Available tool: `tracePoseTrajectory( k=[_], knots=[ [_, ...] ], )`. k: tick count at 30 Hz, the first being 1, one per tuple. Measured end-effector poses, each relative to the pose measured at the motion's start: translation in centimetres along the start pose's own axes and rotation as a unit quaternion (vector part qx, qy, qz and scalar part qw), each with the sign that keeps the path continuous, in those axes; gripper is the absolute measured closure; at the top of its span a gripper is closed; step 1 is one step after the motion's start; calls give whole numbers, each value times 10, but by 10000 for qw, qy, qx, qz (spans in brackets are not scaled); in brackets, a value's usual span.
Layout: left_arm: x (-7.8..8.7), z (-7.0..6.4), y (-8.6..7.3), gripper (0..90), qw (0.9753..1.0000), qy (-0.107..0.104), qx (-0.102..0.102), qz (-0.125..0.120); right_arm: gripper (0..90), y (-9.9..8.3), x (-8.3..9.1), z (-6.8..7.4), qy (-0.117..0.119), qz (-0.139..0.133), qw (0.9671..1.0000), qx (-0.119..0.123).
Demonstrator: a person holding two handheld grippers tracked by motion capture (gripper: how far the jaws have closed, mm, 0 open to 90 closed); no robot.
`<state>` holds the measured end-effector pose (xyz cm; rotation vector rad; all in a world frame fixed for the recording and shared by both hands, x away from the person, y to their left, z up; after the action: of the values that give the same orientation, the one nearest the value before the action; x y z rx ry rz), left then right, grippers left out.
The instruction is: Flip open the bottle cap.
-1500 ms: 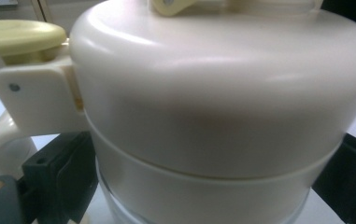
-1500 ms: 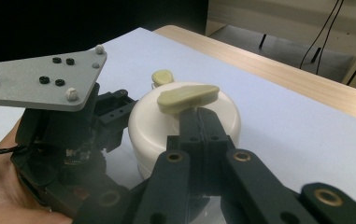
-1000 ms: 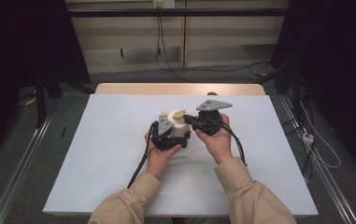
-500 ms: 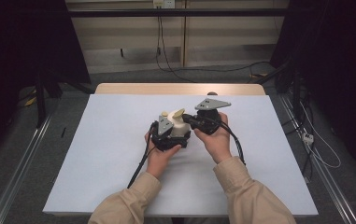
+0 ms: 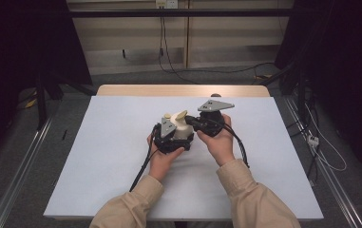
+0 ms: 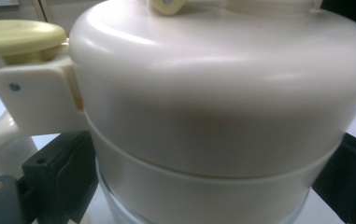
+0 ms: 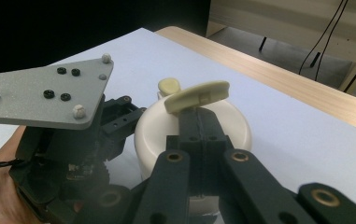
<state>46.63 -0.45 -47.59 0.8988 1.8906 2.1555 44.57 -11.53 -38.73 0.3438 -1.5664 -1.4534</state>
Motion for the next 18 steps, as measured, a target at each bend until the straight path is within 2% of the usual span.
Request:
tracePoseTrajectory(
  k=[18],
  knots=[
    [0,0,0,47,10000,3,2,-3,900,5,-4,0,38,-61,10000,-5]
  ],
)
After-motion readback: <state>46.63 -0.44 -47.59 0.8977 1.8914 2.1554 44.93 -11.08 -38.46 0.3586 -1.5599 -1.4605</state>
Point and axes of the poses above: each handheld gripper's, and its own axes: x roughly backward along the jaws, y roughly out of its top, z roughly to its left, the point moved 5 cm from there along -x, roughly forward along the jaws, and after that the axes turned 12 degrees about y, right-handed, at the moved point
